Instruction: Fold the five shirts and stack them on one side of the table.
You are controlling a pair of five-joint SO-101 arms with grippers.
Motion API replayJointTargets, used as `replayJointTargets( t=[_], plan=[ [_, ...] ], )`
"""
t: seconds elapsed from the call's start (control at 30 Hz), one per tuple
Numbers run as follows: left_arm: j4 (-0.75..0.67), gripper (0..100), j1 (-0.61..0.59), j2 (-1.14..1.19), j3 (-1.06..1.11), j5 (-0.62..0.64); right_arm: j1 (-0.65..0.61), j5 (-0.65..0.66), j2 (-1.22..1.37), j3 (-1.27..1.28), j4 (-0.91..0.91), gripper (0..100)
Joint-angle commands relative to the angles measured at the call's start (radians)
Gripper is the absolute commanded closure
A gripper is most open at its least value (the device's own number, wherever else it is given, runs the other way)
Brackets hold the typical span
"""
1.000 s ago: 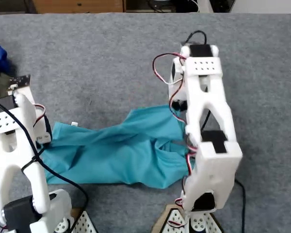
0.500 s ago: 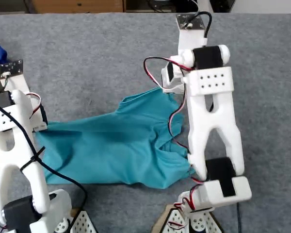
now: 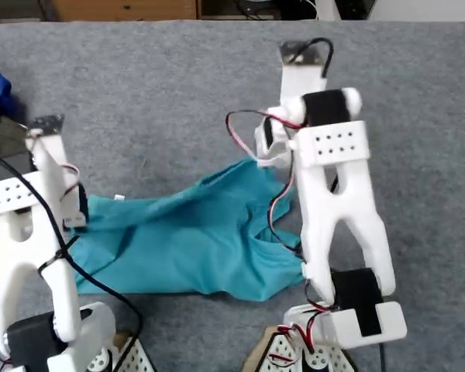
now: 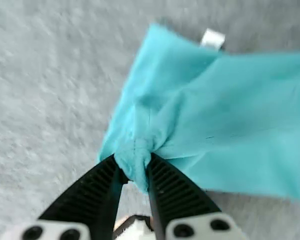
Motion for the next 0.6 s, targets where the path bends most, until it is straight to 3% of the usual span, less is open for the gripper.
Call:
replayJointTargets(
  t=[0.0, 0.3, 0.57],
  plan=[
    [0.012, 97, 0.015, -0.019, 0.055, -0.009, -0.013, -0.011, -0.048, 0.168, -0.118, 99.5],
    [0.014, 68, -0.034, -0.022, 0.103, -0.003, -0.015, -0.014, -0.047, 0.427, -0.393, 99.5],
    [0.014, 65, -0.112, -0.018, -0.089, -0.003, -0.015, -0.018, -0.041, 0.51, -0.523, 99.5]
  ],
)
